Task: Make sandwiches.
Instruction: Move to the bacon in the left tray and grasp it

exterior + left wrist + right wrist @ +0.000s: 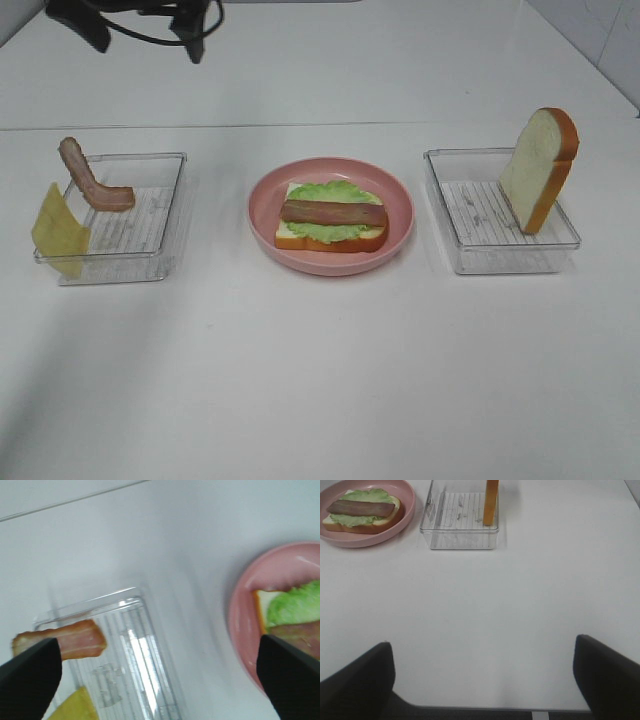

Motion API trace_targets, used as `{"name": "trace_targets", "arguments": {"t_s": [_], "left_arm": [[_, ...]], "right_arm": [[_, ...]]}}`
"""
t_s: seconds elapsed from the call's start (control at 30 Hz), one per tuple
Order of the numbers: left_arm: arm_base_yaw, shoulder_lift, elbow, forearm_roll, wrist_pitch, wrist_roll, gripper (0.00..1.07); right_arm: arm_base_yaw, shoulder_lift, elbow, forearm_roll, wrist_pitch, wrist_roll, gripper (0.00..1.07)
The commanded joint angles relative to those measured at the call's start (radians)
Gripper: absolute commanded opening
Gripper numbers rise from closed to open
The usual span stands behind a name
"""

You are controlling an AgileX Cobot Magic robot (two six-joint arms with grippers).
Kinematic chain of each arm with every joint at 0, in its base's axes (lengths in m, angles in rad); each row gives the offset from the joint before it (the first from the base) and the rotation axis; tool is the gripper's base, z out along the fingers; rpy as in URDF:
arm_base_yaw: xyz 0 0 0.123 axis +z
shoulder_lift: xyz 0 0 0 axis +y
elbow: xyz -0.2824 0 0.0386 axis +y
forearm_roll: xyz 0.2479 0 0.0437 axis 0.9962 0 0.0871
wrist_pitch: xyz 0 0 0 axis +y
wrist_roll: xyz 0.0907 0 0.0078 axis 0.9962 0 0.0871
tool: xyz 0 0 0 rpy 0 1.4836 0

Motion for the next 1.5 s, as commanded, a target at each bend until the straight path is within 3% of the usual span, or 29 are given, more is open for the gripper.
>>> {"name": "trace_targets", "arguments": {"t_s": [0.03,0.23,0.53,0.6,1.0,1.13,1.5], "left_arm": [[0.092,-0.002,-0.004,-0.011,0.102,-0.011,0.98],[0.208,0.034,0.000,-0.108,0.102,-0.004,0.98],[0.297,0.047,0.068,-0.115,0.101,0.006,0.98],[0.315,0.060,0.095,-0.116,0.101,0.052,0.98],[0.275,0.136,0.093,-0.129,0.070,0.064,0.98],[0.268,0.171,0.091,-0.115,0.041,0.040,0.98],[0.268,0.189,0.088,-0.097,0.013,0.041,0.84]], "right_arm": [[-0.002,-0.028,0.003,0.002,-0.008,-0.007,0.94],[-0.002,-0.028,0.003,0.002,-0.008,-0.007,0.94],[-0.002,-0.028,0.003,0.002,-0.008,-0.007,0.94],[-0.002,-0.028,0.003,0.002,-0.008,-0.007,0.94],[-0.002,-0.028,0.003,0.002,-0.008,-0.007,0.94],[-0.002,-0.028,0.003,0.002,-0.008,-0.007,0.94],[-0.002,-0.028,0.003,0.002,-0.008,-0.007,0.94]]}}
